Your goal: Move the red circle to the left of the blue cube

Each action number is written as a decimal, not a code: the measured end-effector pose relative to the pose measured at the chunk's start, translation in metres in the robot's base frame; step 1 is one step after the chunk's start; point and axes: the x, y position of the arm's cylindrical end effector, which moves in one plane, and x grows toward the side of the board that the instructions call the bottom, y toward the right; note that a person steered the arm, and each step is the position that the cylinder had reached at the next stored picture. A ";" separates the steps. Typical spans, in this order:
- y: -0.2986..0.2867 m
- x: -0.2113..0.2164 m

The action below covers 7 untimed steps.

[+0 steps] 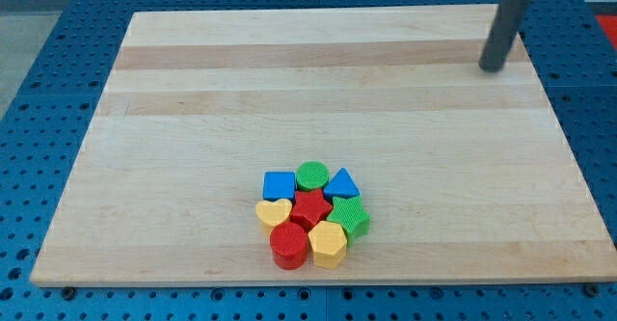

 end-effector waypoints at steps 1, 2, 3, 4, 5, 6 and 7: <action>-0.008 0.088; -0.047 0.151; -0.100 0.207; -0.141 0.251; -0.152 0.254; -0.176 0.253; -0.198 0.253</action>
